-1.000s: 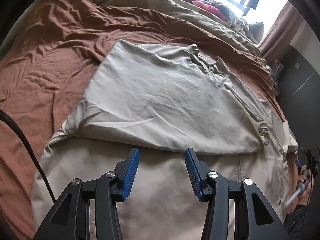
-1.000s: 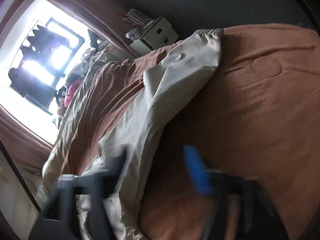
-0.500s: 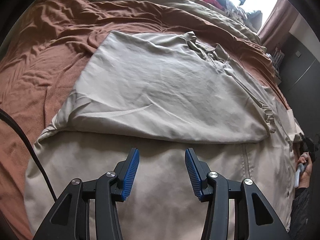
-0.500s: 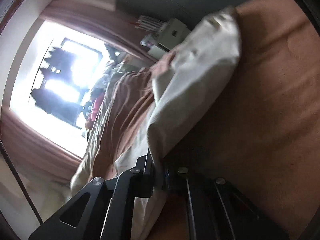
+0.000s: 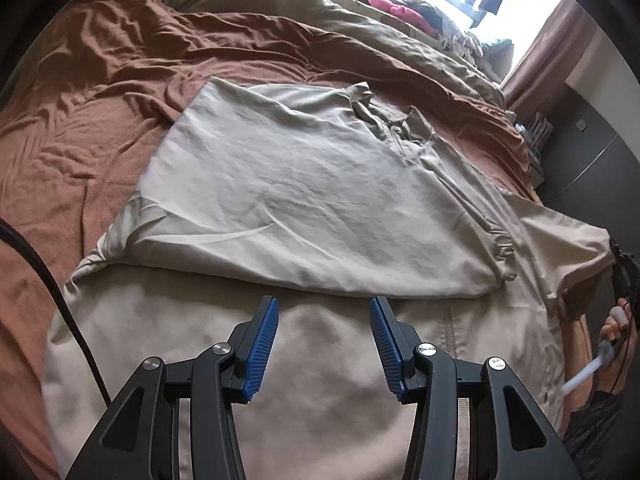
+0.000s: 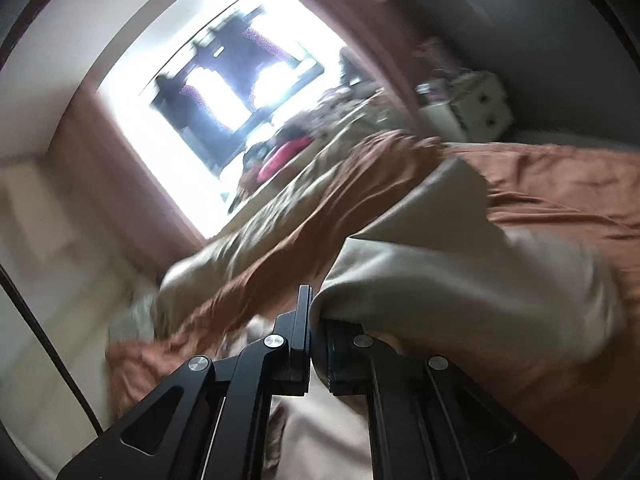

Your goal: Fold large clothes

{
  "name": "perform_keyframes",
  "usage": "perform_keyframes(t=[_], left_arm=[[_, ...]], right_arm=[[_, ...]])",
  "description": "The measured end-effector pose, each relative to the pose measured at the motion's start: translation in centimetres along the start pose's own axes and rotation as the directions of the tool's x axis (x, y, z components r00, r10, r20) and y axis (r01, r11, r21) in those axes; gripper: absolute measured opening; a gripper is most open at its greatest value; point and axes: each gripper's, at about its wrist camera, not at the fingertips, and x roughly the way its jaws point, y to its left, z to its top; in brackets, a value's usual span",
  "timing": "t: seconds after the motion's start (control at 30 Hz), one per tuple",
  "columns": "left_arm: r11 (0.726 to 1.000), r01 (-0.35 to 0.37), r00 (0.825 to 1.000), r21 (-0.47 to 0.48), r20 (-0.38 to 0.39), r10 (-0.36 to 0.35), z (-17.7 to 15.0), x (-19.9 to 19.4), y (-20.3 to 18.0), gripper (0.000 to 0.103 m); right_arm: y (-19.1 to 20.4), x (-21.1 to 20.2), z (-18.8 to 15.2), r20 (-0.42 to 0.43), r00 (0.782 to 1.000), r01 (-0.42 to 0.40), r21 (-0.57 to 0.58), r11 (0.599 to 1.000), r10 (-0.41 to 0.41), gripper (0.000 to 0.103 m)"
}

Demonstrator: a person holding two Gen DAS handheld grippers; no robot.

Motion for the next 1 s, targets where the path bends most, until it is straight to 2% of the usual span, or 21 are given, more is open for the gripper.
perform_keyframes(t=[0.1, 0.23, 0.3, 0.37, 0.43, 0.47, 0.5, 0.53, 0.6, 0.63, 0.7, 0.73, 0.77, 0.83, 0.9, 1.0], left_arm=[[1.000, -0.002, 1.000, 0.007, 0.003, 0.002, 0.0, -0.1, -0.1, 0.050], [1.000, -0.019, 1.000, -0.001, -0.010, 0.019, 0.1, 0.8, 0.3, 0.050], [0.999, -0.032, 0.999, -0.011, -0.019, 0.032, 0.1, 1.3, 0.7, 0.050], [0.999, -0.032, 0.999, -0.025, -0.022, 0.031, 0.2, 1.5, 1.0, 0.050], [0.999, -0.035, 0.999, -0.032, -0.019, 0.035, 0.2, 1.4, 1.2, 0.050], [0.999, -0.037, 0.999, -0.032, -0.017, 0.036, 0.2, 1.3, 1.1, 0.050], [0.999, -0.033, 0.999, -0.033, -0.017, 0.032, 0.2, 1.3, 1.1, 0.050], [0.999, -0.025, 1.000, -0.035, -0.016, 0.025, 0.2, 1.2, 1.1, 0.050], [0.999, -0.018, 1.000, -0.033, -0.012, 0.018, 0.2, 1.0, 0.9, 0.050], [0.999, -0.017, 1.000, -0.031, -0.011, 0.017, 0.2, 0.9, 0.8, 0.050], [0.999, -0.011, 1.000, -0.030, -0.008, 0.011, 0.2, 0.8, 0.6, 0.050], [1.000, -0.008, 1.000, -0.030, -0.007, 0.008, 0.1, 0.7, 0.6, 0.050], [0.999, -0.007, 1.000, -0.031, -0.006, 0.006, 0.1, 0.7, 0.5, 0.050], [0.999, -0.004, 1.000, -0.033, -0.006, 0.004, 0.0, 0.7, 0.4, 0.050], [0.999, -0.001, 1.000, -0.033, -0.003, 0.001, 0.0, 0.6, 0.2, 0.050], [0.999, 0.000, 1.000, -0.036, 0.005, 0.001, 0.0, 0.4, 0.2, 0.050]], right_arm=[[2.9, 1.7, -2.0, -0.112, 0.993, -0.030, -0.059, 0.998, 0.023, 0.002], [5.4, 4.2, -4.3, -0.232, 0.973, -0.025, -0.141, 0.990, -0.008, 0.002], [6.4, 5.6, -6.1, -0.318, 0.947, -0.009, -0.172, 0.985, -0.047, 0.002], [6.5, 7.6, -6.8, -0.389, 0.913, 0.052, -0.175, 0.983, -0.118, 0.005], [6.0, 8.6, -7.4, -0.427, 0.892, 0.088, -0.153, 0.984, -0.146, 0.007], [5.7, 8.8, -7.9, -0.455, 0.879, 0.098, -0.121, 0.988, -0.143, 0.010], [5.7, 9.4, -7.7, -0.478, 0.868, 0.102, -0.087, 0.991, -0.132, 0.019], [5.7, 10.0, -7.1, -0.491, 0.865, 0.093, -0.047, 0.995, -0.104, 0.036], [5.5, 10.3, -6.1, -0.473, 0.880, 0.061, 0.010, 0.998, -0.049, 0.064], [5.3, 9.9, -5.4, -0.457, 0.889, 0.049, 0.029, 0.998, -0.030, 0.068], [4.2, 8.1, -4.7, -0.416, 0.909, 0.026, 0.081, 0.996, 0.011, 0.068], [3.4, 6.7, -4.2, -0.376, 0.926, 0.015, 0.118, 0.993, 0.031, 0.068], [2.4, 5.2, -3.5, -0.331, 0.943, 0.021, 0.157, 0.987, 0.032, 0.068], [0.1, 3.3, -2.8, -0.278, 0.960, 0.044, 0.229, 0.972, 0.022, 0.068], [-2.3, 1.1, -2.3, -0.229, 0.973, 0.101, 0.280, 0.955, -0.036, 0.068], [-5.7, -0.5, -2.4, -0.208, 0.967, 0.216, 0.349, 0.912, -0.150, 0.068]])
